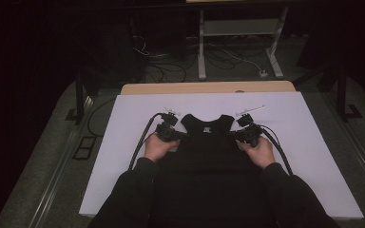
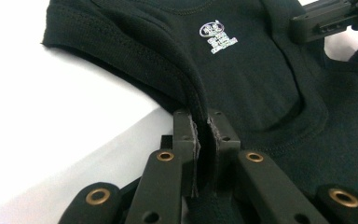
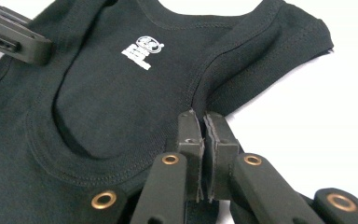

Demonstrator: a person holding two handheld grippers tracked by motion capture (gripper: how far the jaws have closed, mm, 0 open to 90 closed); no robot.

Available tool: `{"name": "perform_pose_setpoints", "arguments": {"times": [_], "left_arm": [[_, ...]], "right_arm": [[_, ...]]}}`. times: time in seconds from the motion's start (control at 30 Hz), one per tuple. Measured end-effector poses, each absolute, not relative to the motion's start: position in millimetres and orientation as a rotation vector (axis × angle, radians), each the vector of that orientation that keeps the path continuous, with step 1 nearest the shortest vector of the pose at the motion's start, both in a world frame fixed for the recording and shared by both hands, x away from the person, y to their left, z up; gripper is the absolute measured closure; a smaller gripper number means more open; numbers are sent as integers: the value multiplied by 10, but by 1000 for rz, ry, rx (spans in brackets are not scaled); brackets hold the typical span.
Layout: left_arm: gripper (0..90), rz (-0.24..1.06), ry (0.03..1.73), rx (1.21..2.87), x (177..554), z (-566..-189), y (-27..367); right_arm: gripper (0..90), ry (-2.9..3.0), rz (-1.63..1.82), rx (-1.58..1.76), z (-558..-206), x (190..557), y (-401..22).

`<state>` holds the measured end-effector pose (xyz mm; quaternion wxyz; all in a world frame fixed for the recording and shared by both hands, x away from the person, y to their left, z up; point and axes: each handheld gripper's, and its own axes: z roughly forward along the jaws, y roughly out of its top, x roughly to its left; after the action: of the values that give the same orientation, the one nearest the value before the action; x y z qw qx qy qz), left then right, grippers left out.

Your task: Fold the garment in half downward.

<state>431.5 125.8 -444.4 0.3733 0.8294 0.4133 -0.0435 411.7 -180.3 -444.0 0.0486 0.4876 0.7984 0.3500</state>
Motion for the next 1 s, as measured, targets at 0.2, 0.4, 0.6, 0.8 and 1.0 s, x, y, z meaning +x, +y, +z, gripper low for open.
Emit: {"name": "perform_pose_setpoints", "arguments": {"times": [0.2,0.4,0.6,0.8,1.0], "left_arm": [[821,-108,1063,2106,4253,-4420,1302],[822,-106,1048,2065,4183,-4337,1308],[823,-99,1032,2052,4123,-4309,1333],[828,-114,1034,2027,4098,-4277,1377],[830,-122,1032,2002,4051,-4236,1384]], "right_arm": [[850,2439,1088,1466,-4411,4065,-1813],[851,2432,1159,1464,-4340,4009,-1836],[851,2434,1188,1445,-4295,3981,-1826],[850,2444,1214,1432,-4248,3944,-1814],[850,2450,1233,1416,-4191,3890,-1799]]}}
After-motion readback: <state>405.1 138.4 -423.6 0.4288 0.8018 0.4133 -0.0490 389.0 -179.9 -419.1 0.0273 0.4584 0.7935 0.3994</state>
